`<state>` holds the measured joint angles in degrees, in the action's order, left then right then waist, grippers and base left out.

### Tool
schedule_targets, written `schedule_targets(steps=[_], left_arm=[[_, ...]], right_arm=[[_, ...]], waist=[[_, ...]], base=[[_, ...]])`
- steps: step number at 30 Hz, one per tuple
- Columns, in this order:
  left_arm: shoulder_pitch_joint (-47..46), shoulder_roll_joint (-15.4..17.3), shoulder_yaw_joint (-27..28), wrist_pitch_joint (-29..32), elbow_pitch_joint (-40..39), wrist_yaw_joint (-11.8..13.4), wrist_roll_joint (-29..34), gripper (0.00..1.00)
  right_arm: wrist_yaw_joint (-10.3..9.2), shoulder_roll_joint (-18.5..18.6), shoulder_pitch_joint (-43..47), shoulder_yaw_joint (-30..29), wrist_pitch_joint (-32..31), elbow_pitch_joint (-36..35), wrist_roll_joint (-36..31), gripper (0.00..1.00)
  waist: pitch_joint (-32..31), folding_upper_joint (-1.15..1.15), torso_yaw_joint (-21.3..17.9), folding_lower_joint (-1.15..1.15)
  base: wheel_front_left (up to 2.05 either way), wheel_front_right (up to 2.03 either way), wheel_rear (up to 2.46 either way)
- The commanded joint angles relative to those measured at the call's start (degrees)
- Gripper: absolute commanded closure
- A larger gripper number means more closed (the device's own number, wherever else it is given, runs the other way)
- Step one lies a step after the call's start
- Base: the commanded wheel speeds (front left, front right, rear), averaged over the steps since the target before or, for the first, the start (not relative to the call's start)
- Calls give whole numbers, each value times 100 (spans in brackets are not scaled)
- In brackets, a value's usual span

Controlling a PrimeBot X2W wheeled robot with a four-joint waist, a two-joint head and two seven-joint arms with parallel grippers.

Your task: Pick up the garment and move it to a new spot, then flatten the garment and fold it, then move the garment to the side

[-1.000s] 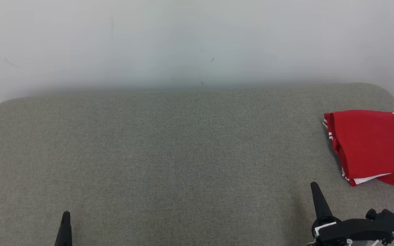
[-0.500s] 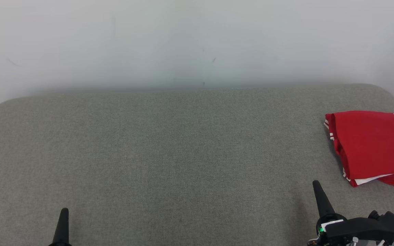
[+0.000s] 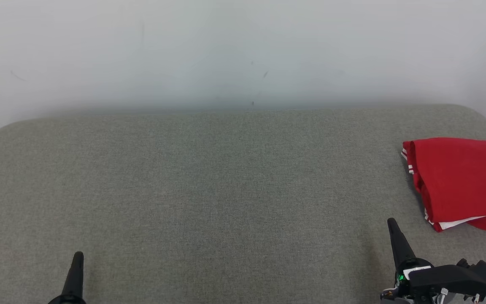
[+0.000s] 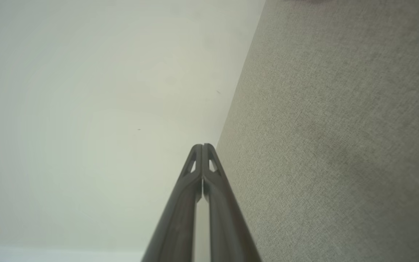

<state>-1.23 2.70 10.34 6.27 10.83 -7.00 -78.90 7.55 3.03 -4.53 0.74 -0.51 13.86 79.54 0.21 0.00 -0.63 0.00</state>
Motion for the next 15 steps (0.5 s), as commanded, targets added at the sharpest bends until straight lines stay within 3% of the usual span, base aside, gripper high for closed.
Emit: schedule_targets(steps=[1, 15], left_arm=[[-68, 25, 39, 43, -1, -10, -140, 100], [-163, 28, 120, 237, 27, -40, -715, 100]], right_arm=[[-9, 23, -55, -19, -24, -39, 110, 100], [-10, 19, -103, -56, -100, -63, 713, 100]], waist=[[0, 0, 2, 0], [-5, 0, 29, 0]], base=[[0, 0, 0], [0, 0, 0]])
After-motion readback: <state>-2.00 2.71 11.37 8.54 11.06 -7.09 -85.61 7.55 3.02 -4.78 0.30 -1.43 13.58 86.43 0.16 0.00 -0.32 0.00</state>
